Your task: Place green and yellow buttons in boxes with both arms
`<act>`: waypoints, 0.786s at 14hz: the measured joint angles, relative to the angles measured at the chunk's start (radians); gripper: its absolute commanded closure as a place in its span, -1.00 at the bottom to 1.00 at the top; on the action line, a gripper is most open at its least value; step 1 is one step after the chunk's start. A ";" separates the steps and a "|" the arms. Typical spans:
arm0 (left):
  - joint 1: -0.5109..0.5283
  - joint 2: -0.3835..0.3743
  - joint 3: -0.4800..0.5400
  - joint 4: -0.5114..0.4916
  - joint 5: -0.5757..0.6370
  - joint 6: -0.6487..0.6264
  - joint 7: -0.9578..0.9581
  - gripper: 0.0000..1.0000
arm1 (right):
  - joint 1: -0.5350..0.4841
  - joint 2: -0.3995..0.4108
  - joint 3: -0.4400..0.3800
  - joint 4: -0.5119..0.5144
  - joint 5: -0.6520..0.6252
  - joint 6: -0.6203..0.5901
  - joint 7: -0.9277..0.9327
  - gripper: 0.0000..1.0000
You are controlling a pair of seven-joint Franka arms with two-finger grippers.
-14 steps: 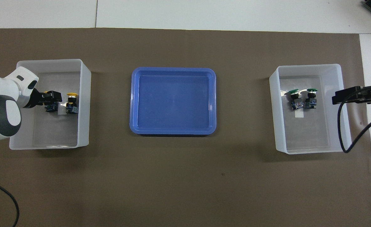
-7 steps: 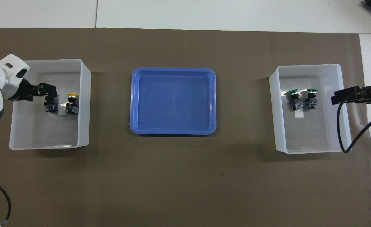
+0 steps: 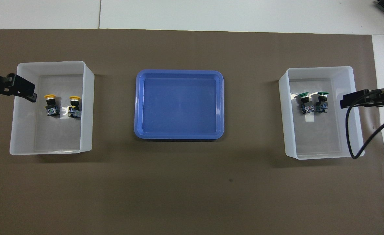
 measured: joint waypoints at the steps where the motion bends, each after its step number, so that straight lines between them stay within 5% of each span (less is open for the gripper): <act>1: -0.002 -0.020 0.000 -0.057 0.001 0.047 0.000 -1.00 | 0.000 0.000 0.000 0.000 0.000 0.000 0.000 -1.00; 4: -0.001 -0.074 0.004 -0.225 0.001 0.208 0.000 -1.00 | 0.000 0.000 0.000 0.000 0.000 0.000 0.000 -1.00; 11: 0.009 -0.126 0.018 -0.232 0.001 0.251 -0.001 -1.00 | 0.000 0.000 0.000 0.000 0.000 0.000 0.000 -1.00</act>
